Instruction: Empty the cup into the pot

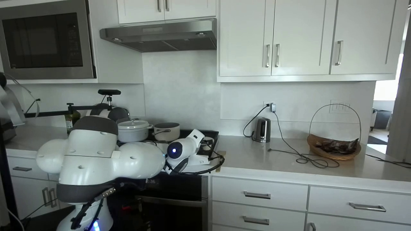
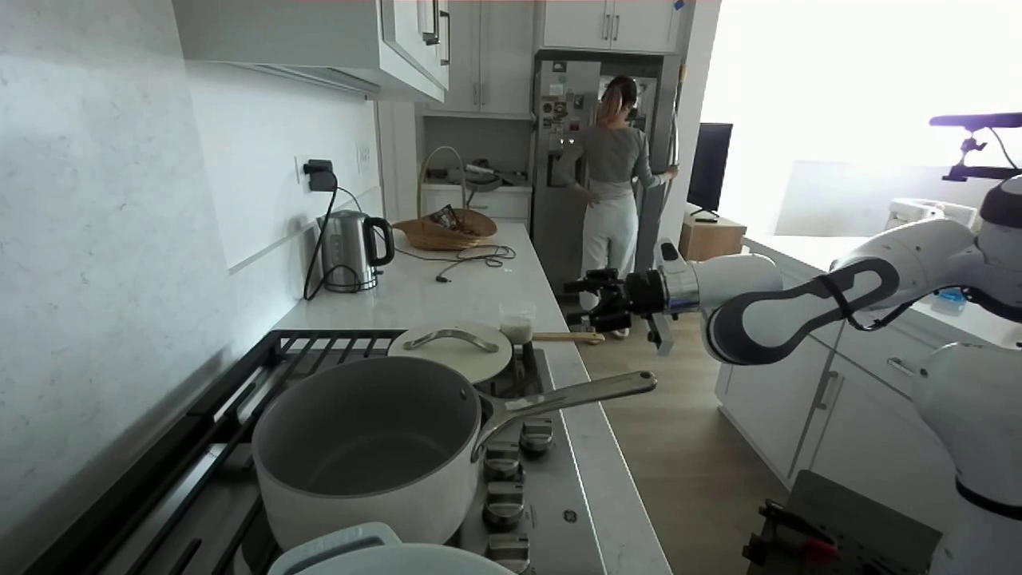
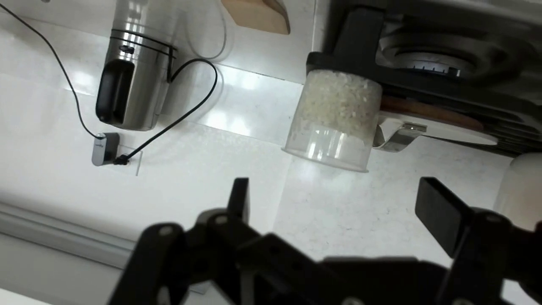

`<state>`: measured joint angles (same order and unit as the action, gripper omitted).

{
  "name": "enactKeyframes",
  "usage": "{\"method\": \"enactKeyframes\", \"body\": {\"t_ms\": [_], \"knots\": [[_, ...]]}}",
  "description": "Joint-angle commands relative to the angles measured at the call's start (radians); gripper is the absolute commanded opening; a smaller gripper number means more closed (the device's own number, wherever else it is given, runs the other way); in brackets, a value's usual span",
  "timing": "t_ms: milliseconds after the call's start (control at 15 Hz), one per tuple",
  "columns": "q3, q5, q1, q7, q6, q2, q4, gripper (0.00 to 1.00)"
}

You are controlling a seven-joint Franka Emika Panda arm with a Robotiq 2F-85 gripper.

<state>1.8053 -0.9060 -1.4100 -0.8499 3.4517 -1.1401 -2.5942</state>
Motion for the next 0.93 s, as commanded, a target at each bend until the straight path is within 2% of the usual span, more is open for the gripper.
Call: {"method": "enactKeyframes", "body": {"t_ms": [0,333,867], "knots": [[0.029,-0.018,-0.083,-0.041,0.002,-0.060,0.040,1.00],[0.037,-0.029,-0.188,-0.039,-0.015,-0.119,0.104,1.00],[0.048,-0.042,-0.256,-0.037,-0.046,-0.187,0.193,1.00]]}}
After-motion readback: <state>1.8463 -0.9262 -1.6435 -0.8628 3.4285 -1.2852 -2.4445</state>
